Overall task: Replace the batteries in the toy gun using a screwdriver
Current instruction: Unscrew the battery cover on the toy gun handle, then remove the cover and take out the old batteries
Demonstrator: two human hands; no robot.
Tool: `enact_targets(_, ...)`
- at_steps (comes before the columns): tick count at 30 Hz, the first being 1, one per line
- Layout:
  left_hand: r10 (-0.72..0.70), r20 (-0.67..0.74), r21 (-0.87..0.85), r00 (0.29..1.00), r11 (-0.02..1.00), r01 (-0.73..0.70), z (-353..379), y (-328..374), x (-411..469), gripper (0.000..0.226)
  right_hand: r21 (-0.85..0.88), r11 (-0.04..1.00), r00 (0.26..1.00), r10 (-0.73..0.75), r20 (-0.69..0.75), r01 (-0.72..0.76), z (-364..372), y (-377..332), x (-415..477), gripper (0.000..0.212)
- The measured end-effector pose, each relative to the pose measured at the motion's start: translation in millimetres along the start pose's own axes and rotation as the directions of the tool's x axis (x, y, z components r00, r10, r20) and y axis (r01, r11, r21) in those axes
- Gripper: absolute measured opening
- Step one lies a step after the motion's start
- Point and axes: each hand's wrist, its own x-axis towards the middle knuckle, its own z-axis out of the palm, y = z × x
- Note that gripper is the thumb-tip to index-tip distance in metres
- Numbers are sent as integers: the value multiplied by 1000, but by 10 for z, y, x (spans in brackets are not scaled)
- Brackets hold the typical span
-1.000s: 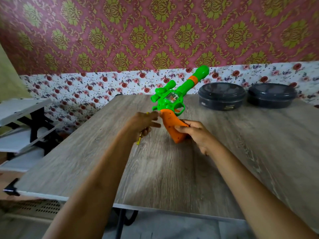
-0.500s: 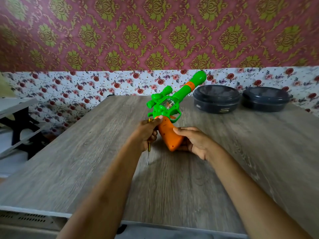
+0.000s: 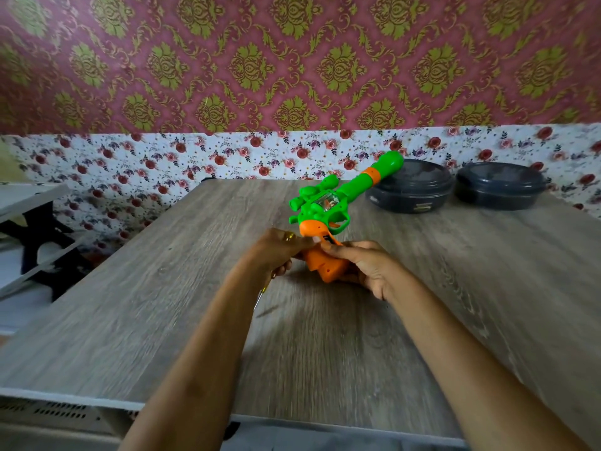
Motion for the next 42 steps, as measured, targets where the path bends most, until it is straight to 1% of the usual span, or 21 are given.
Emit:
enact_targets(1,-4,-10,2,1000,1000,4,-6,-16,11,36,-5,1000,1000,0,-6,0,3,5,4,41)
enact_targets(3,0,-31,0,1000,1000,0,-17,-16,3,35,-2,1000,1000,4,1,-4,4,3,-1,31)
enact_targets(5,6,-53,-53,999,999,-9,-35,-15,-17,26,-7,1000,1000,12,11,-12,7,-8,-4,19)
enact_targets(9,11,-99,-137,995,990,-25,-97,14,-46,23,-6,999,999,31,6,-31,-3,-21,-3,9)
enact_targets(11,56,-177,-212,983,973,-94,-152,68,-81,9,-5,999,999,44,11,-44,3,-30,-3,7)
enact_targets(13,127,-278,-282,952,937,-208,-258,135,-125,8,-28,999,999,47,20,-46,9,-39,-11,7)
enact_targets(14,168,-322,-265,932,929,-259,-330,163,-153,10,-45,998,999,46,23,-45,12,-39,-10,9)
enact_targets(17,336,-402,-19,852,927,-374,-556,193,-163,14,-77,996,998,50,30,-48,13,-43,-8,8)
enact_targets(18,394,-393,89,831,916,-392,-627,179,-136,13,-73,996,998,51,33,-49,10,-42,-5,7)
enact_targets(20,445,-322,332,836,880,-340,-759,100,-63,12,-50,997,998,54,37,-52,12,-49,-14,7)
enact_targets(22,411,-241,485,879,836,-258,-866,-48,25,11,-40,998,998,45,42,-43,14,-55,-18,6)
enact_targets(25,322,-136,573,937,797,-191,-944,-309,87,21,-37,998,998,43,41,-42,28,-61,-28,5)
enact_targets(28,291,-92,638,952,751,-168,-945,-418,71,22,-59,997,998,56,43,-53,25,-61,-32,8)
enact_targets(30,232,-22,661,973,733,-160,-948,-414,43,24,-38,998,997,60,47,-58,19,-62,-34,8)
enact_targets(32,233,-12,649,972,741,-170,-961,-385,22,22,-10,998,996,65,62,-64,7,-69,-46,9)
enact_targets(34,318,-106,579,942,790,-201,-950,-324,8,15,-3,998,994,64,94,-64,-3,-77,-54,11)
enact_targets(36,387,-238,412,891,871,-268,-871,-204,-44,14,5,998,991,56,119,-57,-16,-84,-65,14)
enact_targets(38,390,-327,189,861,920,-344,-725,-14,-117,18,35,998,990,51,131,-56,-27,-83,-68,17)
enact_targets(39,404,-340,107,849,914,-392,-646,74,-142,19,42,997,990,53,134,-59,-31,-79,-73,18)
enact_targets(40,435,-345,76,832,896,-437,-562,164,-172,23,34,998,989,54,134,-59,-45,-74,-79,18)
enact_targets(42,525,-354,104,774,844,-526,-429,276,-199,32,14,999,989,50,137,-52,-65,-63,-87,18)
